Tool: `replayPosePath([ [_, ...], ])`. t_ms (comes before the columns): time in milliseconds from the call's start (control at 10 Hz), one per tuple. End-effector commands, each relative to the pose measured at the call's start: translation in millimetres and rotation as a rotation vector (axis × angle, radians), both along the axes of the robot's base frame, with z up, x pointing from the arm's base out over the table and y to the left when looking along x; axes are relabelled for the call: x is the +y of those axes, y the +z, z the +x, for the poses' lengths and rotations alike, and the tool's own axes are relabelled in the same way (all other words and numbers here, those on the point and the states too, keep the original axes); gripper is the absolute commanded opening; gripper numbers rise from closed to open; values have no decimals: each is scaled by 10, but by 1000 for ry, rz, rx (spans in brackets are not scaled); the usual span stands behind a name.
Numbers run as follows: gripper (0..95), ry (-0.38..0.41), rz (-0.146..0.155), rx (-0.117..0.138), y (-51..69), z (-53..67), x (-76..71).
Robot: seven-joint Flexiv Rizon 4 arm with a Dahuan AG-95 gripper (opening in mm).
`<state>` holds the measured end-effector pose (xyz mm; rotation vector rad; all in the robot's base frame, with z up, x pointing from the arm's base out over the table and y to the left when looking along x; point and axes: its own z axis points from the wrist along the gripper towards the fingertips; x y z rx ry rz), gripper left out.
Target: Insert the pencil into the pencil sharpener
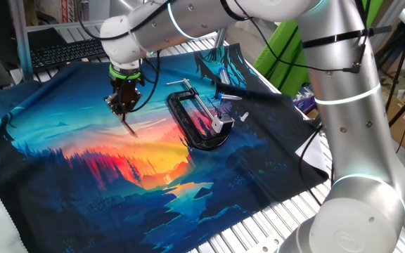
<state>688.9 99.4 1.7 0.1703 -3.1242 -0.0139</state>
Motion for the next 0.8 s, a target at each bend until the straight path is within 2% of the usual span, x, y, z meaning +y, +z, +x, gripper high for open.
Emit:
replayPosePath([
  [100, 0, 27, -1, 22, 8, -11, 3],
  [200, 0, 41, -10, 34, 32, -38, 2],
  [500, 0, 70, -26, 39, 175, -114, -27],
  [800, 0, 84, -34, 49, 342, -238, -81],
])
